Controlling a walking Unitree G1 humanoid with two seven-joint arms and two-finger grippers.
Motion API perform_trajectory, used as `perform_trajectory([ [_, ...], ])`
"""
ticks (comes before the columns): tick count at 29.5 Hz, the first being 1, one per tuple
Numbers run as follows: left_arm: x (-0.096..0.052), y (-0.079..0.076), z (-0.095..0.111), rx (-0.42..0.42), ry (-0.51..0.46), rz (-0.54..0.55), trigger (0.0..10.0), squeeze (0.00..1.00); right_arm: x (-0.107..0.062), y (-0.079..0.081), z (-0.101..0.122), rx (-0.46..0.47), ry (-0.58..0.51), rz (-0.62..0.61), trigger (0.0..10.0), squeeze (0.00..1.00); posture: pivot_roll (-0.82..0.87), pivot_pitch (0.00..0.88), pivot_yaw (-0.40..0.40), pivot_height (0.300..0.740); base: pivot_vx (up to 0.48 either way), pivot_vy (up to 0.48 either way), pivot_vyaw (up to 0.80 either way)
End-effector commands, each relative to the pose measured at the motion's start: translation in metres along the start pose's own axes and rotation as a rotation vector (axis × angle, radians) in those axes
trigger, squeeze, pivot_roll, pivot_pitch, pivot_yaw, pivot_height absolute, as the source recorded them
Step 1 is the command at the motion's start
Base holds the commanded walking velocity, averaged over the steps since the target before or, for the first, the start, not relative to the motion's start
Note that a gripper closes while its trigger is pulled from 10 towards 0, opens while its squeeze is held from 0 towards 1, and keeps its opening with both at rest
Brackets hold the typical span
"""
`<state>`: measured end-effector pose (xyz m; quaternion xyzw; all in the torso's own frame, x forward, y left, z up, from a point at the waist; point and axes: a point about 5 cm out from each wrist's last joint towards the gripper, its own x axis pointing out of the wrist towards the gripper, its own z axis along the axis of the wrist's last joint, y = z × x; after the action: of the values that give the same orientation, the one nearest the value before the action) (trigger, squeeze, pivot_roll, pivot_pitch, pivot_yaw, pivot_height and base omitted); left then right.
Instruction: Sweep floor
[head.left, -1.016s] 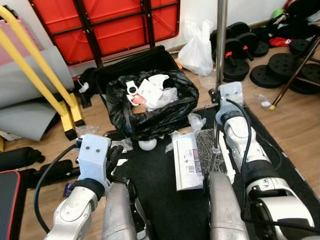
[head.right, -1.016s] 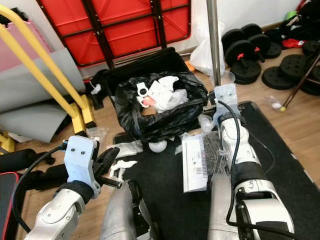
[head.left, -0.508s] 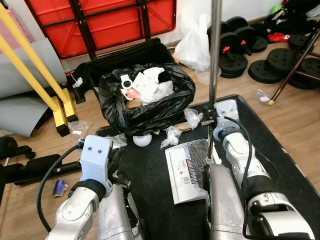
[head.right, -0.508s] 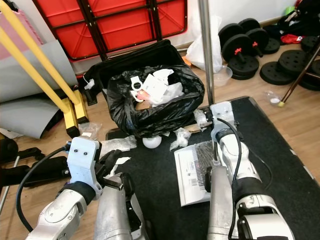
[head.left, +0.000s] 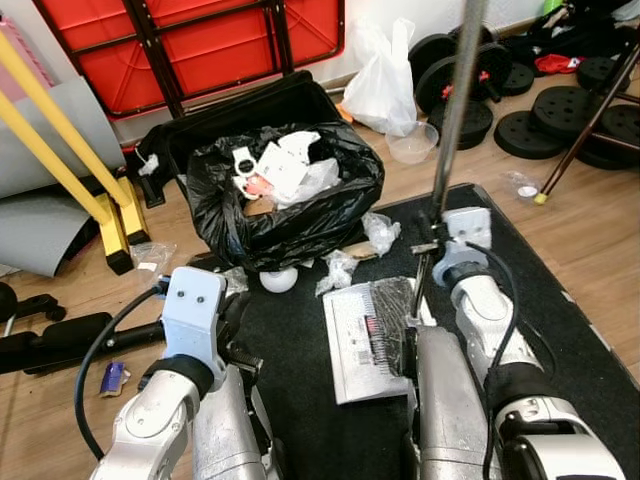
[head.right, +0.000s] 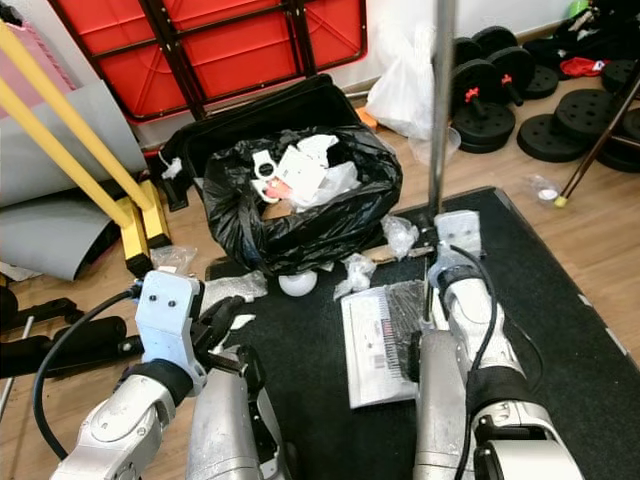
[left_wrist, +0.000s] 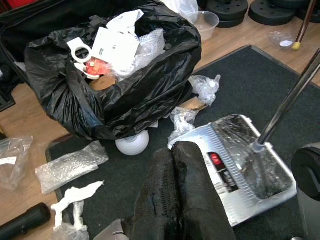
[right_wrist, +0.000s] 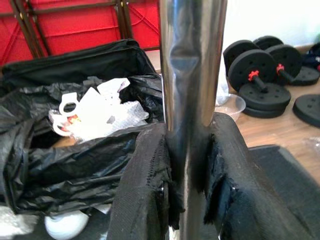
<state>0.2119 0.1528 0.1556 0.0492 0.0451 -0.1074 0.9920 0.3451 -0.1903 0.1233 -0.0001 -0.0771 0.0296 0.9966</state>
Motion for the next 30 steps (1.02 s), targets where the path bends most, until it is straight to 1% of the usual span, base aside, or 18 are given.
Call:
perform_trajectory([
  [1,0.000,0.000,-0.005,0.005,0.021,-0.012,10.0,0.00,0.000,0.001,0.006,0.014,-0.061,0.005,10.0,0.00,-0.02,0.126,0.072,0.435,0.000,0.000,0.00],
  [2,0.000,0.000,-0.005,0.005,0.021,-0.011,10.0,0.00,-0.001,0.001,0.005,0.018,-0.062,0.008,10.0,0.00,-0.02,0.126,0.071,0.435,0.000,0.000,0.00],
  [3,0.000,0.001,-0.005,0.006,0.021,-0.011,10.0,0.00,-0.002,0.001,0.005,0.020,-0.065,0.015,10.0,0.17,-0.02,0.127,0.071,0.435,0.000,0.000,0.00],
  [4,0.000,0.001,-0.005,0.006,0.021,-0.011,10.0,0.00,-0.002,0.001,0.005,0.020,-0.065,0.015,10.0,0.17,-0.02,0.127,0.071,0.435,0.000,0.000,0.00],
  [5,0.000,0.001,-0.005,0.006,0.021,-0.010,10.0,0.00,-0.003,0.000,0.005,0.019,-0.066,0.020,10.0,0.63,-0.02,0.127,0.071,0.435,0.000,0.000,0.00],
  [6,0.000,0.001,-0.005,0.005,0.021,-0.011,10.0,0.00,-0.004,0.000,0.002,0.027,-0.055,0.029,10.0,0.85,-0.02,0.127,0.071,0.435,0.000,0.000,0.00],
  [7,0.000,0.001,-0.005,0.005,0.021,-0.011,10.0,0.00,-0.004,0.000,0.002,0.027,-0.055,0.029,10.0,0.85,-0.02,0.127,0.071,0.435,0.000,0.000,0.00],
  [8,0.000,0.001,-0.005,0.005,0.022,-0.011,10.0,0.00,-0.006,0.000,-0.001,0.025,-0.037,0.035,10.0,1.00,-0.02,0.127,0.071,0.435,0.000,0.000,0.00],
  [10,0.000,0.001,-0.006,0.004,0.022,-0.012,10.0,0.00,-0.007,-0.001,-0.004,0.025,-0.024,0.039,10.0,1.00,-0.02,0.128,0.071,0.435,0.000,0.000,0.00],
  [14,0.001,0.000,-0.006,0.001,0.021,-0.013,10.0,0.00,-0.013,-0.007,-0.013,0.000,0.030,0.019,10.0,1.00,-0.03,0.127,0.071,0.435,0.000,0.000,0.00],
  [20,0.002,0.000,-0.006,0.001,0.021,-0.013,10.0,0.00,-0.016,-0.014,-0.011,-0.008,0.033,0.013,10.0,1.00,-0.03,0.126,0.068,0.435,0.000,0.000,0.00],
  [22,0.002,0.000,-0.006,0.001,0.020,-0.013,10.0,0.00,-0.020,-0.018,-0.012,-0.010,0.039,0.010,10.0,1.00,-0.04,0.126,0.065,0.435,0.000,0.000,0.00],
  [24,0.002,0.000,-0.006,0.001,0.020,-0.013,10.0,0.00,-0.020,-0.018,-0.012,-0.010,0.039,0.010,10.0,1.00,-0.04,0.126,0.065,0.435,0.000,0.000,0.00],
  [25,0.002,0.001,-0.006,0.000,0.020,-0.013,10.0,0.00,-0.026,-0.020,-0.015,-0.014,0.062,0.006,10.0,1.00,-0.04,0.124,0.065,0.435,0.000,0.000,0.00],
  [26,0.003,0.000,-0.006,-0.001,0.019,-0.012,10.0,0.00,-0.033,-0.020,-0.021,-0.021,0.105,0.012,10.0,0.96,-0.05,0.121,0.062,0.435,0.000,0.000,0.00],
  [27,0.004,0.000,-0.006,-0.002,0.018,-0.012,10.0,0.00,-0.041,-0.019,-0.025,-0.027,0.136,0.022,10.0,0.65,-0.05,0.121,0.062,0.435,0.000,0.000,0.00],
  [29,0.004,0.000,-0.006,-0.002,0.018,-0.012,10.0,0.00,-0.041,-0.019,-0.025,-0.027,0.136,0.022,10.0,0.65,-0.05,0.121,0.062,0.435,0.000,0.000,0.00],
  [30,0.005,0.001,-0.007,-0.003,0.017,-0.011,10.0,0.00,-0.050,-0.016,-0.028,-0.030,0.167,0.044,10.0,0.00,-0.06,0.119,0.059,0.435,0.000,0.000,0.00],
])
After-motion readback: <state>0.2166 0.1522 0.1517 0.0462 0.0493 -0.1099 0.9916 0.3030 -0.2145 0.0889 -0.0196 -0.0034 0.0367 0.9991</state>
